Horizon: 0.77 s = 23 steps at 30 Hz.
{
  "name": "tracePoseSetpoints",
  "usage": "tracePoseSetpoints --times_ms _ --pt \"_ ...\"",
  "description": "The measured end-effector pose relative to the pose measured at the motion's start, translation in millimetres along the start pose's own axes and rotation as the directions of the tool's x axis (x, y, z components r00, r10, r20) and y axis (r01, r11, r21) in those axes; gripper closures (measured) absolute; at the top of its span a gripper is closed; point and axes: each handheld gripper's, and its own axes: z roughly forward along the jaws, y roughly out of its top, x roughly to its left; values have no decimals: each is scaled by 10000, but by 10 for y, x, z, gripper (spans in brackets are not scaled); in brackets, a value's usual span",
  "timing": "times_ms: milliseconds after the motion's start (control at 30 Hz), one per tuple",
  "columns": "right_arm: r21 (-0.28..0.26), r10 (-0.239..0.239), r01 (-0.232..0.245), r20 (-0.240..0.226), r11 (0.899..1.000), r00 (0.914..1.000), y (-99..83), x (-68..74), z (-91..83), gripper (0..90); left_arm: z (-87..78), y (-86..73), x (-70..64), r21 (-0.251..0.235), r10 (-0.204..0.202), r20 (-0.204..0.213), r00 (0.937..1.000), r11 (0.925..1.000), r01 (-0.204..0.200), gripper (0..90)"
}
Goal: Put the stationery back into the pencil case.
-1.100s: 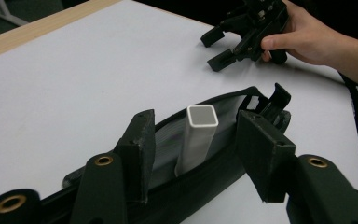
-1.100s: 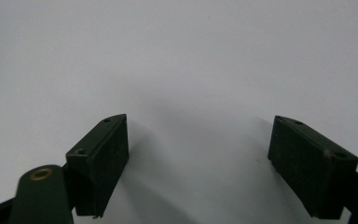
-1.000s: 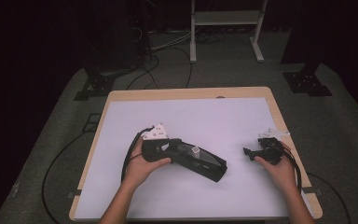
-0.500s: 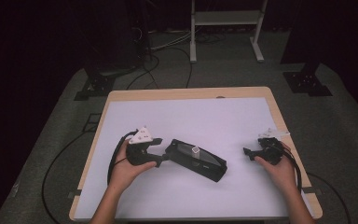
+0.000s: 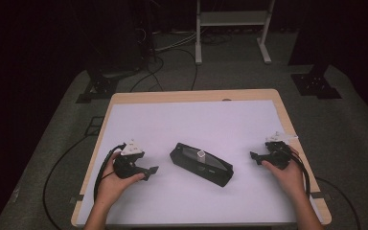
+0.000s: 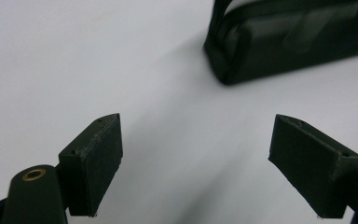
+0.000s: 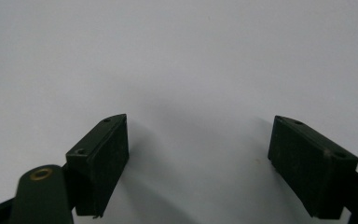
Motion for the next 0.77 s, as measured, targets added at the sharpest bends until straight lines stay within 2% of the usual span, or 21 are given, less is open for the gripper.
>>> tracePoseSetpoints --times_ms 167,400,500,667,767 --pt "0 1 -1 0 10000 10000 0 0 0 189 -47 -200 81 632 -212 -537 9983 9977 246 149" --pt "0 0 0 0 10000 10000 0 0 0 189 -78 -386 211 1086 -495 -1253 9909 9921 633 129" --pt "-1 -1 1 2 10000 10000 0 0 0 189 -50 -426 243 1227 -545 -1363 9892 9899 714 112" --pt "-1 1 -1 -3 10000 10000 0 0 0 189 -40 -472 277 1056 -747 -1317 9885 9904 889 89" --pt "-2 0 0 0 10000 10000 0 0 0 189 -30 -502 284 851 -690 -1338 9886 9931 809 64"
